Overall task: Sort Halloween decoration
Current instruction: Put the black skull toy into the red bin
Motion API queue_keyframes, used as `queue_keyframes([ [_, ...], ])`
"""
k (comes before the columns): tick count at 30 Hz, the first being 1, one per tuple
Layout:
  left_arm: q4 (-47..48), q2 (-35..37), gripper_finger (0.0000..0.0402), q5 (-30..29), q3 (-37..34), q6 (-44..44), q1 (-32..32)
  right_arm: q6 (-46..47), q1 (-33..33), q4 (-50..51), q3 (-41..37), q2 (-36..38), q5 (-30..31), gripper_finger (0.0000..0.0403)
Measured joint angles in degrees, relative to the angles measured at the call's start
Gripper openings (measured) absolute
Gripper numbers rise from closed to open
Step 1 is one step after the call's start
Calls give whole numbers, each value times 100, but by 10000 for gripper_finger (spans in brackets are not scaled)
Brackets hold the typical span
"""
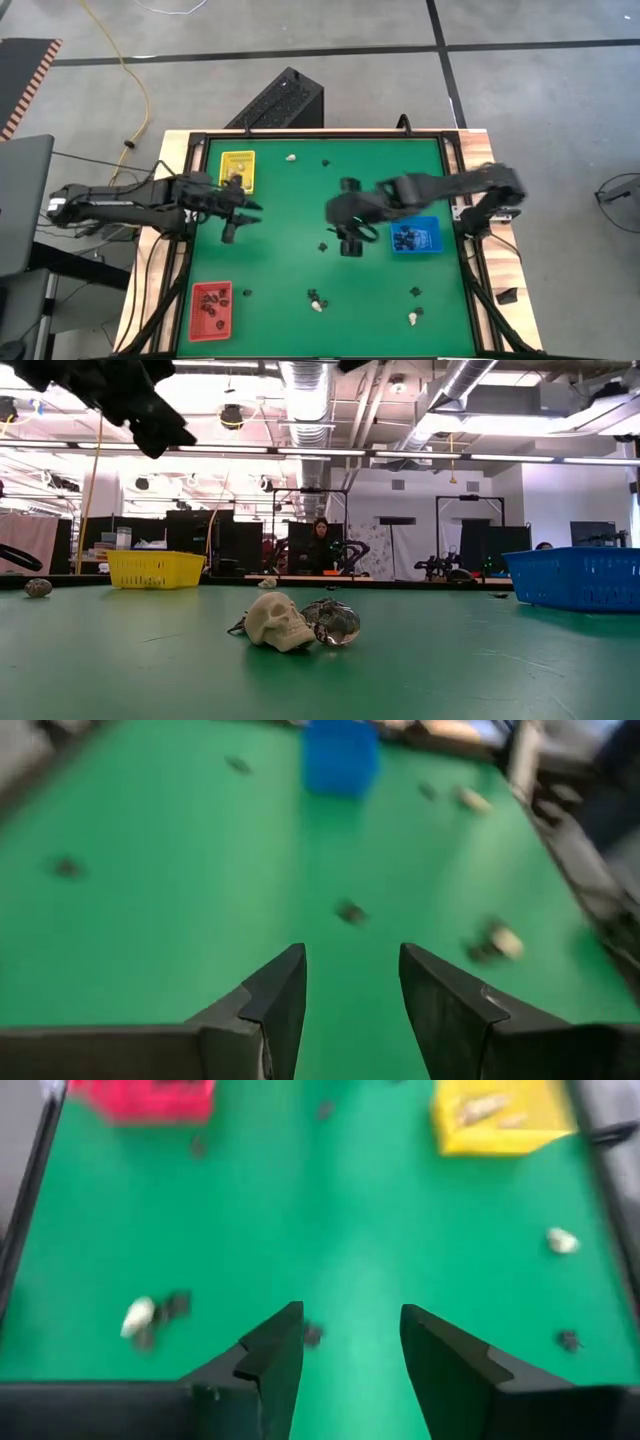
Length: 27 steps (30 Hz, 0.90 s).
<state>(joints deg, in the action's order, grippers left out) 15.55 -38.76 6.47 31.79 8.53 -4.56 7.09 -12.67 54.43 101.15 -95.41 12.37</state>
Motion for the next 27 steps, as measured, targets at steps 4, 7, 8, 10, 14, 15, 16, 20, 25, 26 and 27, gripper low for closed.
queue_keyframes([
  [4, 349, -447, 151, 308, 145, 250, 827, 968, -685, -2052, -1956, 836, 1616, 187],
  [7, 358, -762, 151, -226, 145, 808, 1890, 1462, -1240, -4131, -3286, 1140, 2471, 180],
  [8, 363, -861, 151, -500, 149, 972, 2258, 1530, -1405, -4802, -3625, 1174, 2574, 178],
  [10, 521, -1079, 151, -1106, 264, 1304, 2852, 1614, -1660, -5998, -4179, 1124, 2596, 175],
  [14, 1029, -1606, 151, -1844, 662, 2020, 3513, 1884, -2061, -7055, -4610, 867, 2624, 171],
  [15, 1088, -1778, 151, -1889, 731, 2188, 3599, 1947, -2132, -7101, -4610, 791, 2676, 171],
  [16, 1122, -1956, 151, -1882, 789, 2347, 3667, 1976, -2185, -7095, -4608, 707, 2705, 170],
  [20, 1468, -2762, 151, -1718, 1166, 2720, 3699, 1948, -2268, -6946, -4627, 465, 2651, 170],
  [25, 2335, -3763, 151, -1480, 1701, 3065, 3657, 1724, -2133, -7011, -4604, 613, 2552, 170],
  [26, 2365, -3940, 151, -1366, 1783, 3121, 3655, 1650, -2111, -6999, -4604, 645, 2529, 170],
  [27, 2369, -4109, 151, -1241, 1866, 3137, 3662, 1550, -2102, -6943, -4606, 683, 2512, 170],
])
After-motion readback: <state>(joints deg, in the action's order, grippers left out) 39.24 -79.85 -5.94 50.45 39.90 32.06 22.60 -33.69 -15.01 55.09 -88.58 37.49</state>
